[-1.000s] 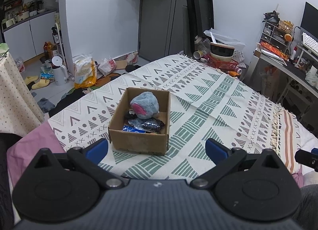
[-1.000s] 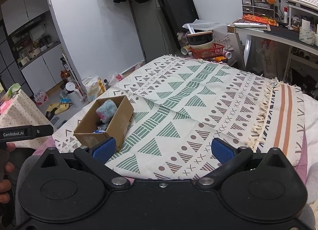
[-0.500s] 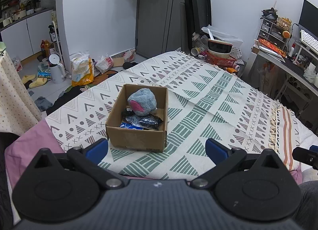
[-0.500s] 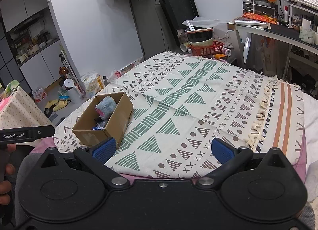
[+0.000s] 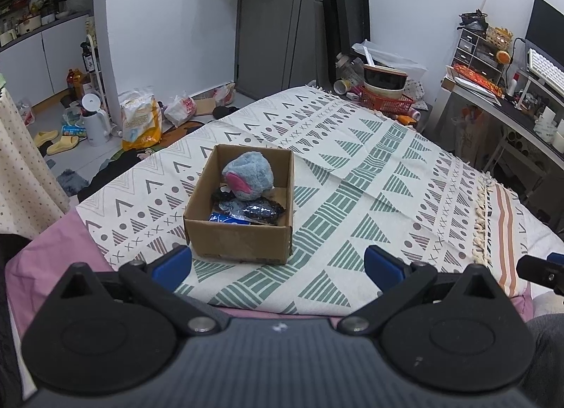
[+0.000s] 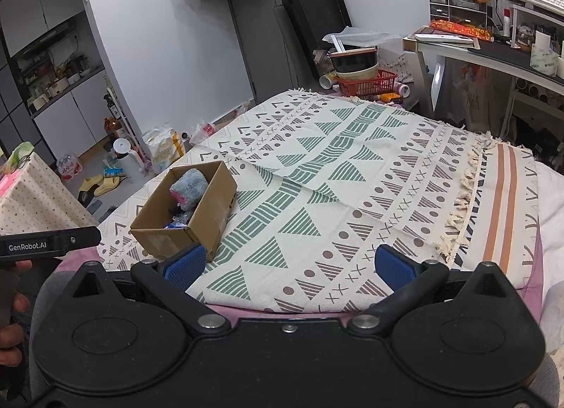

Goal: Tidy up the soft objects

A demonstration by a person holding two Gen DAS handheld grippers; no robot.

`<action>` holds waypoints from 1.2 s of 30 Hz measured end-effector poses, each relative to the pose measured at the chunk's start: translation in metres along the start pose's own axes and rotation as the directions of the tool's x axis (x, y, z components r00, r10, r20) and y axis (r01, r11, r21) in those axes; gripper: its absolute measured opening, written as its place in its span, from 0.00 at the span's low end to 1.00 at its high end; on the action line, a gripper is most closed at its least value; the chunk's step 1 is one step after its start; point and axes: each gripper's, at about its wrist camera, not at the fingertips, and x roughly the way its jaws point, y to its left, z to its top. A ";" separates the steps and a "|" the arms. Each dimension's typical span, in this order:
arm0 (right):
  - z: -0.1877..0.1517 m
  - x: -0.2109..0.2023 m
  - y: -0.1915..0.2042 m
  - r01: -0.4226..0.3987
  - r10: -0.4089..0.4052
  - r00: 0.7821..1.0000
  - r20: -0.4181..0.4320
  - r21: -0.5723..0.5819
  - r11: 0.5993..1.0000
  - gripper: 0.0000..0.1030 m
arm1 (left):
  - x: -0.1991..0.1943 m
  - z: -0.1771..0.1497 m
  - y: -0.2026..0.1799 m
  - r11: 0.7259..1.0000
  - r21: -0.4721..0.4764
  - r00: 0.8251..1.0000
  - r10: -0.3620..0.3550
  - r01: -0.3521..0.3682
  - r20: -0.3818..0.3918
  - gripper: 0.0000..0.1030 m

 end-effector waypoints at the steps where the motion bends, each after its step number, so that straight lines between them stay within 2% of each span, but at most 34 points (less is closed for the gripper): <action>1: 0.000 0.000 0.000 0.001 -0.001 1.000 0.000 -0.002 1.000 1.00 | 0.000 0.000 0.000 1.000 0.002 1.000 -0.002 0.002 0.000 1.00; 36: 0.008 -0.006 0.020 0.014 -0.014 1.000 0.011 -0.037 0.999 1.00 | -0.009 0.003 0.000 0.999 0.023 0.999 -0.045 0.045 0.000 1.00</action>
